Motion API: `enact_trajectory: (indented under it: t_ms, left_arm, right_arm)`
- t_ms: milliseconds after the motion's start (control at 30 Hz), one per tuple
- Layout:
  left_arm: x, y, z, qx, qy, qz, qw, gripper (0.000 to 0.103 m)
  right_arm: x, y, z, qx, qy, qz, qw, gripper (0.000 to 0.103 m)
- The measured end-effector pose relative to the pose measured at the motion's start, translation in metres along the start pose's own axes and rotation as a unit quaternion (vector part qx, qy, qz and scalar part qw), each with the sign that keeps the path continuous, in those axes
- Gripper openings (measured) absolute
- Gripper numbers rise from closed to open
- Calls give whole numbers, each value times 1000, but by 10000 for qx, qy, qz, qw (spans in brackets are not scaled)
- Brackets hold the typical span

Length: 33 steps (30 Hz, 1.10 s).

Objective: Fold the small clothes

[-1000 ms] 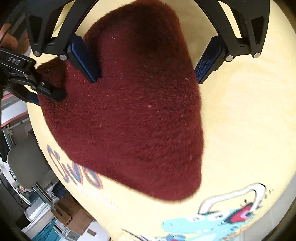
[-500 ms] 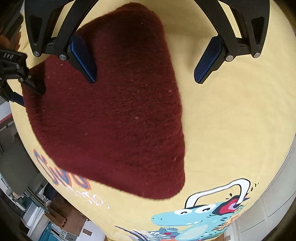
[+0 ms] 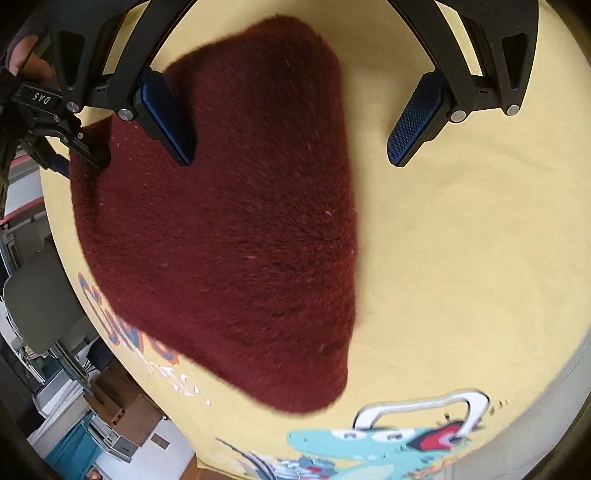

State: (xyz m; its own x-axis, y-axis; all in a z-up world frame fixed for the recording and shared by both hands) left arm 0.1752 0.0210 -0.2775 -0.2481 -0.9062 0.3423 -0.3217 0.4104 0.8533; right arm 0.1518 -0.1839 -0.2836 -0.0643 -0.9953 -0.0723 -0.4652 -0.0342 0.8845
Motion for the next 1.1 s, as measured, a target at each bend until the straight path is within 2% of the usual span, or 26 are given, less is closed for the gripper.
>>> enact_trajectory:
  t_ms: [167,300,533,767,933,1100]
  left_arm:
    - [16,43,-1,345,-254,-148,9990,102]
    - [24,86,-1,701,-371,-484,9957,102]
    - [30,131,21,935,-426,-680,9924,102]
    - [26,144,41,911,-235,-902,9915,102]
    - [17,151,55,890,-278,-1179,9886,102]
    - [15,154,60,898,-285,-1207,9882,102]
  right_arm:
    - [-3,33,-8,152,26,65,9999,102]
    - [-1,71,-10,379,43,140,9992,102]
    - [13,138,1,780,8,376,9962,102]
    - [29,178,19,962,-127,619,9934,102]
    - [34,189,28,1003,-95,688,9925,102]
    - [34,193,33,1033,-108,684,9922,102]
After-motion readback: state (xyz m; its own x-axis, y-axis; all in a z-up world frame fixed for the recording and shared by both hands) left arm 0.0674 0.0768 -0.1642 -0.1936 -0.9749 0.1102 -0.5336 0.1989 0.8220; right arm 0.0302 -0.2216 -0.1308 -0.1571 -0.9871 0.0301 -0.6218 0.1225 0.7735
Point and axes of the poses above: each gripper's, at about its wrist camera, not at the fingertips, and y roughly against the way its jaws point, x to its right, z to its underside, the point moved 9 cm from there along -y, roughly the way its jaws point, and after that the axes turned 8 degrees about z, right-handed, at the moved point
